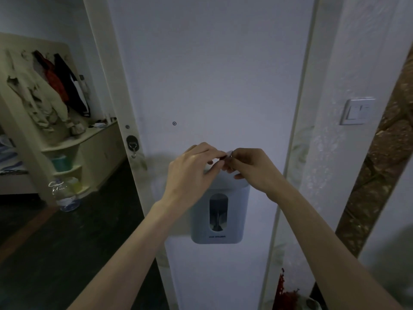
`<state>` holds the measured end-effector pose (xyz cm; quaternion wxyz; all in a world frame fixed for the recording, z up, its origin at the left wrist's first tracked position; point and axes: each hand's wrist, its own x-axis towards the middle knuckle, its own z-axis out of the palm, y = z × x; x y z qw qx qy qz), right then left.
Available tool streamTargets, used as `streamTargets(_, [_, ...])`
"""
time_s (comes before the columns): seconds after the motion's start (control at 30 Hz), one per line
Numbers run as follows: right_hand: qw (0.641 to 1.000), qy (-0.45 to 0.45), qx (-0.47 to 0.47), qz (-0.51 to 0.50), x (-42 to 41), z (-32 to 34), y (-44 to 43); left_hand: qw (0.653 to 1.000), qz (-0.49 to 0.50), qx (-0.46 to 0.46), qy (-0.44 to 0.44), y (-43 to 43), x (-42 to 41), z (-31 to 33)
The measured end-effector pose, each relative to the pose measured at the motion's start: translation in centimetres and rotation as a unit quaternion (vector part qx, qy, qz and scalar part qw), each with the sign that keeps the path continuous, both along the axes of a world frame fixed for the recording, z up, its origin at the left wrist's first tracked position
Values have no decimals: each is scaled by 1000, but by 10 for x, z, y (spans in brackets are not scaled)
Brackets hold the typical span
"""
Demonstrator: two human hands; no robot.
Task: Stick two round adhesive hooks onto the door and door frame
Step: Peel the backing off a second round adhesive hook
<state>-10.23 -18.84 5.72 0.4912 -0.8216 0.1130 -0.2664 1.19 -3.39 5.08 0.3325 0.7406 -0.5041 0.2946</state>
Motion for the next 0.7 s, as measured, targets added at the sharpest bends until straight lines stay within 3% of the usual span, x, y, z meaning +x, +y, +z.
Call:
streamTargets(0.33, [999, 3, -44, -8, 3, -4, -4, 996, -76, 39, 1, 3, 20, 9])
streamTargets(0.7, [996, 7, -86, -28, 4, -2, -4, 995, -58, 34, -77, 2, 17, 14])
